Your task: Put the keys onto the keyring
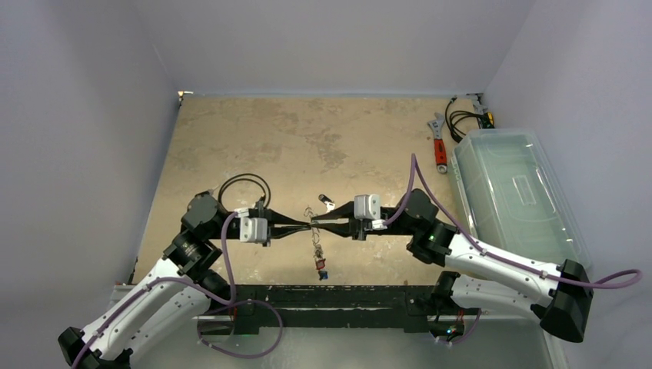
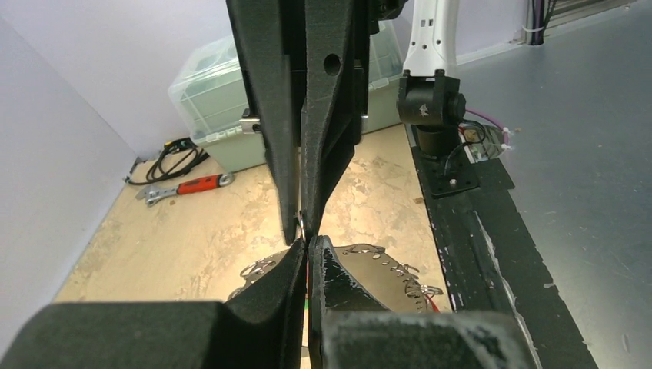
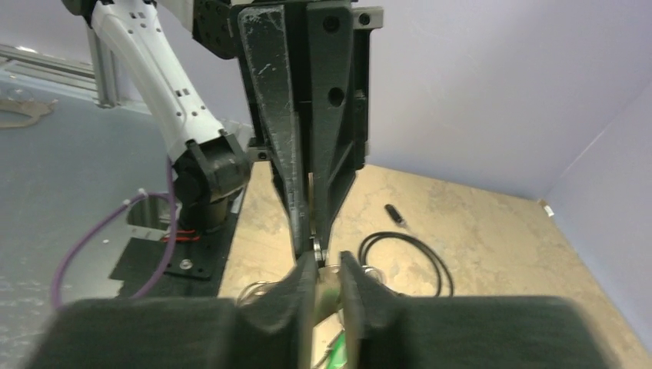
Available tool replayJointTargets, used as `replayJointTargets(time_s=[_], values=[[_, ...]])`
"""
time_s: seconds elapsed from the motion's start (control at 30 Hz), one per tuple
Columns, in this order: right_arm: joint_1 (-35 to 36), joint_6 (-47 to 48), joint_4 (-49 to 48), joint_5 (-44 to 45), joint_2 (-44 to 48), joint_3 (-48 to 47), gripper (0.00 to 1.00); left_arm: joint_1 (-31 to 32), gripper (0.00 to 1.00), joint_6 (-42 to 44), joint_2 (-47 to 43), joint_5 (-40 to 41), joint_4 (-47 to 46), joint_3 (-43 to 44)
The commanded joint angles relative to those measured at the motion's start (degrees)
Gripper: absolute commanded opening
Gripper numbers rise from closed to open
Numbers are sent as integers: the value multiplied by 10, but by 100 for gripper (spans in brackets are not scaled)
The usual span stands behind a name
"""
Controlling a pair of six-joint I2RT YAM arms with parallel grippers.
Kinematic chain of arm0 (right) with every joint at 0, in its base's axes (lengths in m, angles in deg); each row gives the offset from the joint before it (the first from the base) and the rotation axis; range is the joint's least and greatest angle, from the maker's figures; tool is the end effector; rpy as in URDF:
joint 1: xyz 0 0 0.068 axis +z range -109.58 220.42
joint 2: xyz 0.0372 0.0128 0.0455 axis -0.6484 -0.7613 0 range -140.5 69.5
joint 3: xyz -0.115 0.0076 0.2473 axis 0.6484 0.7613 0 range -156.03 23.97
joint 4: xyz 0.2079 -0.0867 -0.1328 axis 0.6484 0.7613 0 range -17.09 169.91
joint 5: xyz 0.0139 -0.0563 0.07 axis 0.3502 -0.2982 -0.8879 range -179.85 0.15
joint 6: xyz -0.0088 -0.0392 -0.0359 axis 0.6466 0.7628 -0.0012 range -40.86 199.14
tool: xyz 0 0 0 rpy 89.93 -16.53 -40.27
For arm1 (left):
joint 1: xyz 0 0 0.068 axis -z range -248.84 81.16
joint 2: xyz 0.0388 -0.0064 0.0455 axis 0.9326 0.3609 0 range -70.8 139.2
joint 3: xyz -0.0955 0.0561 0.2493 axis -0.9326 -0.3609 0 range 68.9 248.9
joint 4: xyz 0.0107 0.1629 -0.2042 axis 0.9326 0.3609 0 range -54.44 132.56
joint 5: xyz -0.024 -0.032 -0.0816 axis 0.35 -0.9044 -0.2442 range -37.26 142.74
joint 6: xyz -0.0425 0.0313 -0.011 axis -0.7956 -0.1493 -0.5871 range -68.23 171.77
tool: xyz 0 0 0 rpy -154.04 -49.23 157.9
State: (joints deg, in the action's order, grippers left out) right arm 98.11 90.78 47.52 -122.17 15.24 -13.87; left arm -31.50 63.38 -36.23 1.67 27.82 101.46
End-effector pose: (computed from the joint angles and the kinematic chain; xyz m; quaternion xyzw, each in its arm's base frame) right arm 0.1018 0.1966 0.3324 -0.5289 0.3928 0.4521 0.6013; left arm 0.0987 -0.1103 0.3242 0.5418 0.4184 -0.4309 0.5880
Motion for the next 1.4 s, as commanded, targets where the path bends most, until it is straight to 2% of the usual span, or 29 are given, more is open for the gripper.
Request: replayJointTargets(time_s=[0.0, 0.1, 0.23, 0.33, 0.53, 0.63, 0.77, 0.8, 0.9, 1.03, 1.17, 1.37], values=[[6, -15, -53, -40, 14, -4, 33, -3, 0, 35, -9, 33, 21, 20], [6, -9, -38, -28, 26, -3, 45, -4, 0, 44, -14, 30, 25, 18], [6, 0, -20, -2, 41, 0, 53, -3, 0, 49, -18, 25, 30, 19], [6, 3, -21, 38, 54, 5, 55, -4, 0, 58, -20, 20, 37, 21], [6, -18, -76, 172, 84, 44, 55, -4, 0, 72, -29, 9, 43, 18], [6, -19, -82, 199, 94, 56, 55, -4, 0, 83, -38, 3, 45, 15], [6, -64, -70, 342, 81, 55, 58, -4, 0, 102, -45, 12, 61, 15], [6, -93, -55, 401, 72, 48, 60, -4, 0, 104, -47, 14, 63, 16], [5, -154, 28, 469, 27, 7, 63, -4, 0, 106, -58, 18, 64, 12], [3, -266, 216, 556, -64, -86, 63, -4, 0, 104, -69, 24, 68, 9], [-2, -335, 350, 552, -159, -164, 60, -3, 0, 99, -87, 31, 72, 6], [-37, -387, 383, 454, -291, -213, 59, -4, 0, 88, -106, 34, 70, -3]])
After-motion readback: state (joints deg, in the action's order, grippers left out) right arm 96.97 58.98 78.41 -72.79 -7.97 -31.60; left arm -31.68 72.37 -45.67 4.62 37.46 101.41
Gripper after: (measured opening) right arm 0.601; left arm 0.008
